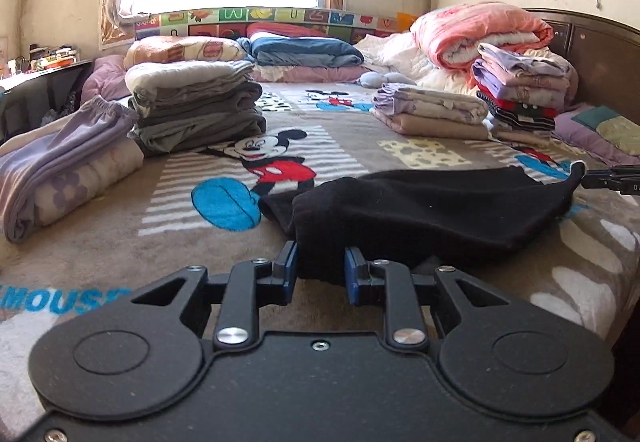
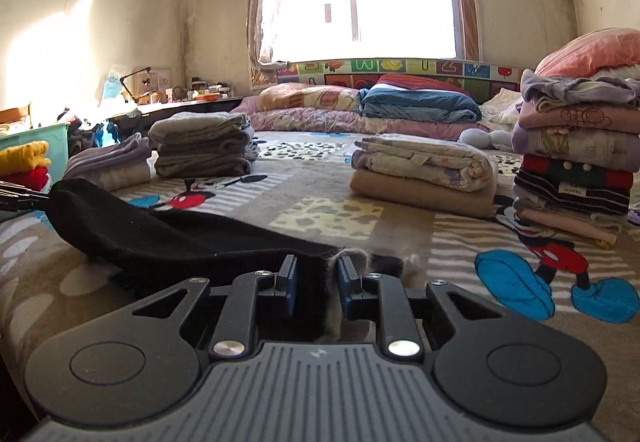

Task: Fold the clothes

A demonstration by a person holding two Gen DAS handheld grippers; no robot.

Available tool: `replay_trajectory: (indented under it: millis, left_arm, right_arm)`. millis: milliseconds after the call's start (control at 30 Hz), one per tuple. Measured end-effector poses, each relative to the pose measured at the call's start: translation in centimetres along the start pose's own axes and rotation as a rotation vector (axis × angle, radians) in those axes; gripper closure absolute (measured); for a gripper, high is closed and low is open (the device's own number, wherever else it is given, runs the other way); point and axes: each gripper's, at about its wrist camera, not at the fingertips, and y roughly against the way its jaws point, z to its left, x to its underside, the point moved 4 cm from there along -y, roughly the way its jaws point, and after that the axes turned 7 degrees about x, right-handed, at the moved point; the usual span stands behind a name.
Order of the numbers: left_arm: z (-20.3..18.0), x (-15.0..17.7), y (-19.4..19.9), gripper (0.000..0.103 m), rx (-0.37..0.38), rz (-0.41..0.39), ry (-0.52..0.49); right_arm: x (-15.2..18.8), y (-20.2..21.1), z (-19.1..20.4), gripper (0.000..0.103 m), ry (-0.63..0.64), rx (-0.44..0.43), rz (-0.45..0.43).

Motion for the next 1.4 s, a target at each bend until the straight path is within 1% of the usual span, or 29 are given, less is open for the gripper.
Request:
replay_trajectory:
  millis: [33, 67, 100, 133, 200, 267, 333, 367, 467, 567, 633, 667, 800, 867, 900, 933, 967, 1000, 1033, 1067, 1100, 1133, 1167, 1200, 1233, 1300, 1333, 1367, 1400]
  left_arm:
    - [0.3, 0.1, 0.8, 0.075, 0.009, -0.012, 0.03]
    - [0.8, -0.1, 1.6, 0.072, 0.019, -0.044, 0.087]
    - [1.4, -0.4, 2.2, 0.063, 0.027, -0.079, 0.155]
    - [2.1, -0.7, 2.9, 0.06, 0.036, -0.114, 0.224]
    - [3.5, -1.1, 3.4, 0.059, 0.042, -0.167, 0.399]
    - [4.7, -0.7, 2.6, 0.054, 0.02, -0.161, 0.586]
    - [5.8, 0.6, 1.4, 0.052, -0.013, -0.117, 0.766]
    - [6.1, 1.5, 0.9, 0.052, -0.007, -0.094, 0.855]
    - [6.4, 3.7, 0.0, 0.052, 0.084, -0.084, 1.072]
    - [6.0, 4.4, -0.4, 0.047, 0.17, -0.097, 1.198]
    - [5.5, 4.4, -0.7, 0.043, 0.209, -0.106, 1.232]
    - [5.3, 4.4, -0.9, 0.043, 0.217, -0.108, 1.242]
    - [4.5, 4.0, -2.3, 0.043, 0.172, -0.119, 1.199]
    - [4.1, 3.8, -2.9, 0.044, 0.153, -0.128, 1.177]
    - [3.9, 3.6, -3.2, 0.047, 0.139, -0.134, 1.167]
    - [3.8, 3.5, -3.5, 0.059, 0.126, -0.14, 1.156]
    - [3.6, 3.4, -3.9, 0.067, 0.103, -0.139, 1.144]
    - [3.5, 3.5, -4.1, 0.074, 0.084, -0.133, 1.137]
    - [3.3, 3.7, -4.3, 0.085, 0.073, -0.127, 1.136]
    - [3.1, 3.7, -4.5, 0.092, 0.06, -0.123, 1.13]
    - [3.0, 3.5, -4.5, 0.093, 0.052, -0.124, 1.118]
    - [2.9, 3.3, -4.4, 0.096, 0.055, -0.129, 1.109]
    - [2.8, 3.0, -4.0, 0.097, 0.064, -0.14, 1.107]
    - [2.7, 2.7, -3.6, 0.098, 0.076, -0.153, 1.106]
    - [2.6, 2.3, -3.0, 0.099, 0.082, -0.164, 1.099]
    - [2.2, 1.7, -1.6, 0.1, 0.087, -0.174, 1.072]
    - [1.9, 1.7, -0.9, 0.1, 0.094, -0.173, 1.061]
    - [1.8, 2.0, -0.5, 0.1, 0.094, -0.155, 1.056]
    - [1.7, 2.8, -0.6, 0.1, 0.083, -0.107, 1.062]
  right_arm:
    - [0.5, 0.6, 0.0, 0.063, -0.014, -0.01, 0.029]
    - [1.0, 1.3, -0.2, 0.055, -0.05, -0.028, 0.048]
    - [1.5, 2.1, -0.6, 0.053, -0.101, -0.052, 0.062]
    - [1.8, 2.7, -1.0, 0.05, -0.155, -0.065, 0.063]
    - [2.2, 3.7, -2.1, 0.048, -0.266, -0.078, 0.047]
    - [2.5, 4.3, -3.3, 0.045, -0.388, -0.089, 0.033]
    - [3.1, 3.8, -4.8, 0.045, -0.526, -0.094, 0.028]
    - [3.6, 3.2, -5.2, 0.043, -0.584, -0.09, 0.044]
    - [5.1, 1.1, -6.2, 0.037, -0.741, -0.082, 0.106]
    - [6.0, -0.6, -6.1, 0.033, -0.838, -0.117, 0.142]
    - [6.5, -1.6, -5.8, 0.032, -0.888, -0.144, 0.161]
    - [6.7, -2.0, -5.6, 0.032, -0.9, -0.143, 0.167]
    - [6.7, -2.9, -5.7, 0.033, -0.961, -0.128, 0.141]
    - [6.9, -3.3, -6.0, 0.042, -1.013, -0.124, 0.12]
    - [7.0, -3.5, -6.1, 0.044, -1.04, -0.122, 0.109]
    - [7.1, -3.7, -6.3, 0.049, -1.063, -0.122, 0.099]
    - [7.2, -4.0, -6.3, 0.055, -1.082, -0.126, 0.092]
    - [7.3, -4.3, -6.2, 0.058, -1.092, -0.129, 0.09]
    - [7.3, -4.6, -6.0, 0.062, -1.09, -0.13, 0.093]
    - [7.2, -4.8, -5.7, 0.072, -1.08, -0.136, 0.1]
    - [7.1, -5.0, -5.3, 0.077, -1.061, -0.145, 0.108]
    - [6.9, -5.2, -4.8, 0.084, -1.038, -0.153, 0.119]
    - [6.7, -5.3, -4.5, 0.091, -1.011, -0.154, 0.122]
    - [6.4, -5.1, -4.3, 0.092, -0.988, -0.152, 0.109]
    - [6.1, -4.6, -4.4, 0.093, -0.991, -0.16, 0.075]
    - [5.4, -3.2, -5.0, 0.094, -1.035, -0.199, -0.006]
    - [5.2, -2.3, -5.3, 0.094, -1.058, -0.224, -0.032]
    - [5.2, -1.4, -5.6, 0.094, -1.069, -0.236, -0.033]
    - [5.4, -0.6, -5.8, 0.094, -1.075, -0.242, -0.023]
